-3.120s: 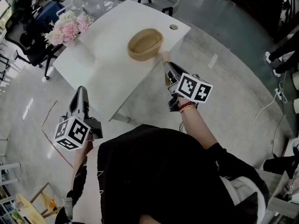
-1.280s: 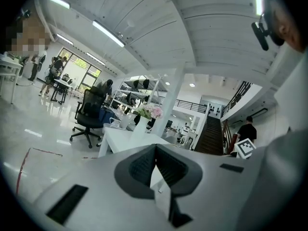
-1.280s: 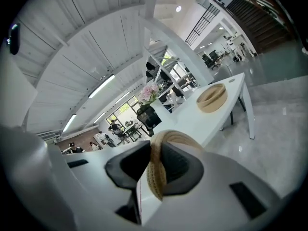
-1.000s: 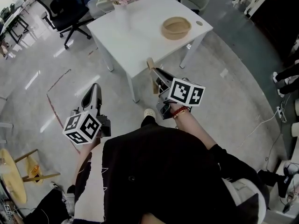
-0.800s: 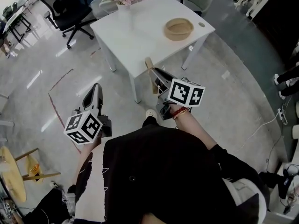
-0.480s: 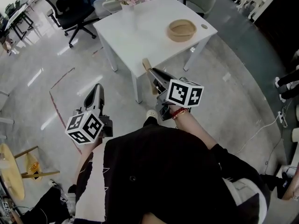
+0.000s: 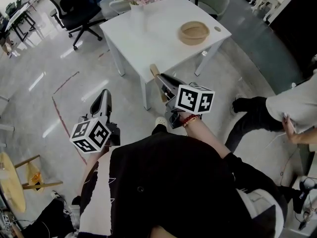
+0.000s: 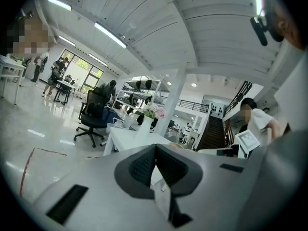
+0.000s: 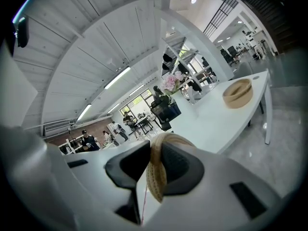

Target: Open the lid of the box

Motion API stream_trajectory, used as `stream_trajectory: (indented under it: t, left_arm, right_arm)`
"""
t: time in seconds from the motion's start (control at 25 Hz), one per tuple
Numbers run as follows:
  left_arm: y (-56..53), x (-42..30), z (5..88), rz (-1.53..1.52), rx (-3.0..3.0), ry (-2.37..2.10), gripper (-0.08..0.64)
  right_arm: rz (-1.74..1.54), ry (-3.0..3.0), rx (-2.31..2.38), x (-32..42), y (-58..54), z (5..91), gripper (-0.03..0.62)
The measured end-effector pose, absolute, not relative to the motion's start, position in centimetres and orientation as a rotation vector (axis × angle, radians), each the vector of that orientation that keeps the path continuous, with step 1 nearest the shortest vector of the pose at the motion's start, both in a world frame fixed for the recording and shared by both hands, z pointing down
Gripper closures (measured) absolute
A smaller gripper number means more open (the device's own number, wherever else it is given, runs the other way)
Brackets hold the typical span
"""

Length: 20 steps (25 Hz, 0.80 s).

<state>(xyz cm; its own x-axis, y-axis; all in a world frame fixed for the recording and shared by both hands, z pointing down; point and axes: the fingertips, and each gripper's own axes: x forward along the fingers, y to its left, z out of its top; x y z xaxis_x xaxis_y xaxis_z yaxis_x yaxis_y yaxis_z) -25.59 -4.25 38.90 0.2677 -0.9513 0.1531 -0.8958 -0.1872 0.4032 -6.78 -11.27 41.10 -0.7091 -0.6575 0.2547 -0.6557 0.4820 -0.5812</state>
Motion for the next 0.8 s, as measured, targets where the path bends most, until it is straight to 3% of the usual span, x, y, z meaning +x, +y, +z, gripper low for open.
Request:
stream_trajectory:
  t: [0.8]
  left_arm:
    - [-3.7,-26.0,39.6,-0.188,2.133,-1.630,0.549]
  right_arm:
    - [-1.069,2.694,-1.255,-6.9,-10.1,41.7,0.509]
